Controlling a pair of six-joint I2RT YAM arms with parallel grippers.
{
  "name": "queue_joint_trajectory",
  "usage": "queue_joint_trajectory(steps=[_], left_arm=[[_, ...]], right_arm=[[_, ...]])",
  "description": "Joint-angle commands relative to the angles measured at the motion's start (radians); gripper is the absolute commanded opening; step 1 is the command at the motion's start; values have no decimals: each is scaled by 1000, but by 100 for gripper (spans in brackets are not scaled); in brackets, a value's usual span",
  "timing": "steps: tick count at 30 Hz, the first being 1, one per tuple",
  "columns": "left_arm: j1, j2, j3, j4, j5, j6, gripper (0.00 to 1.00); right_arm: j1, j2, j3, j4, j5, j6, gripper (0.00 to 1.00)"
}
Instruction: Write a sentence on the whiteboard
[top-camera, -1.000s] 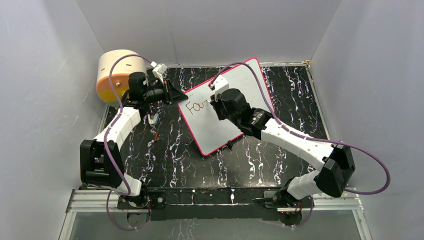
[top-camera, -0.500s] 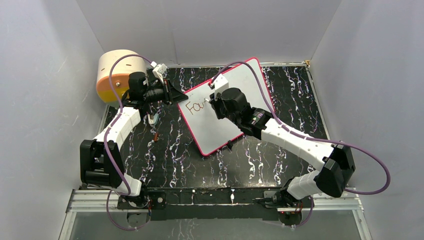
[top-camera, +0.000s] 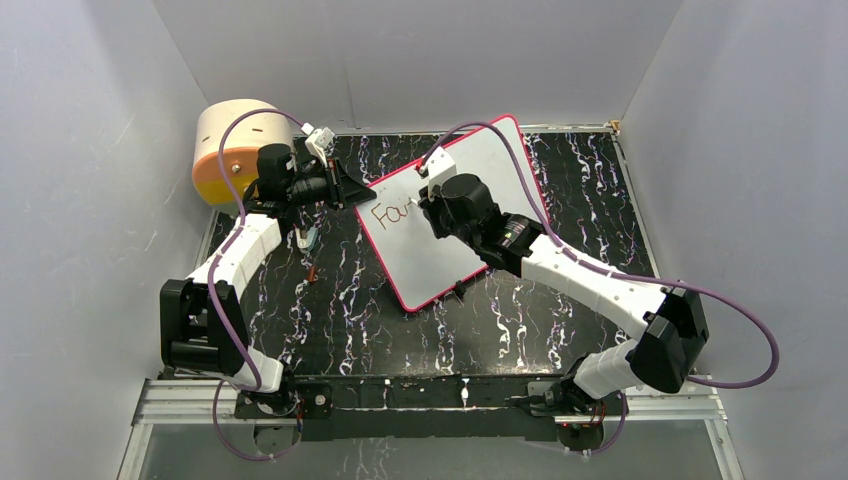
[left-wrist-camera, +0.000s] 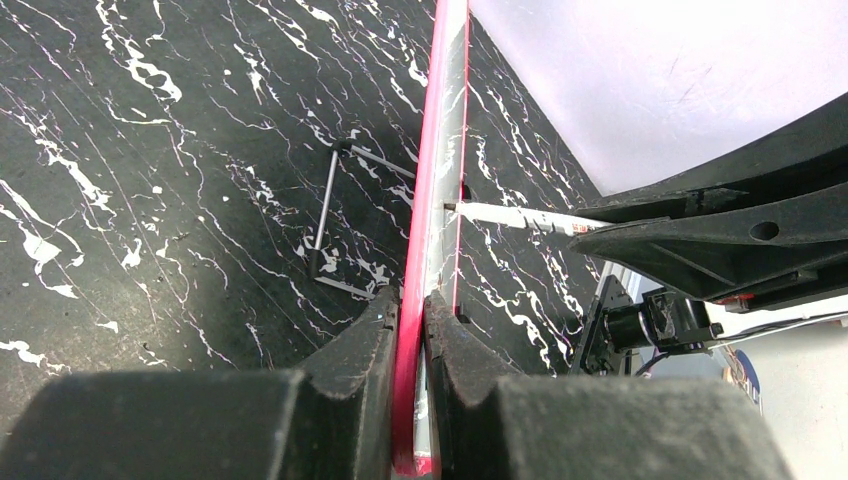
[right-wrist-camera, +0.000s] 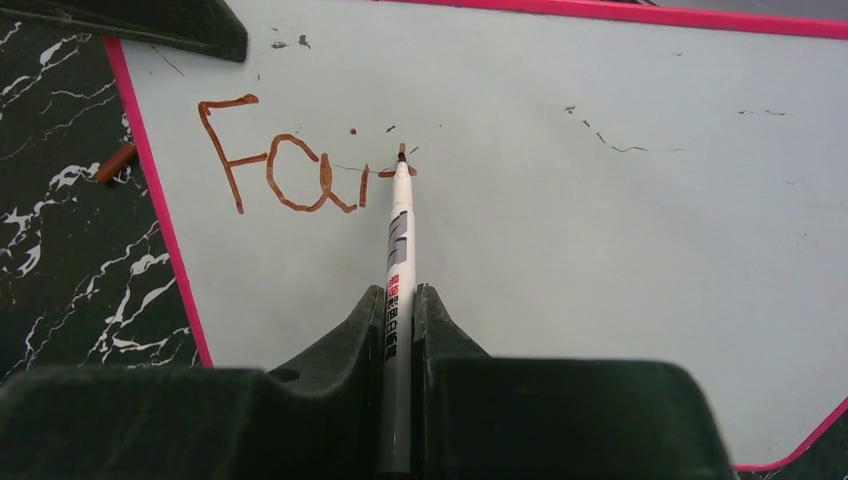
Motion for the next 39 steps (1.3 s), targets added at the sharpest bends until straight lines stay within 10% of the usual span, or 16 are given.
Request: queue_joint_trajectory(steps=[1,39], left_arm=[[-19,16,4,-76,-56,42,0],[-19,19,3,-78,-57,44,0]], right_arm=[[-5,-1,46,-38,-17,5,0],[-5,-40,10,-25,49,4,0]])
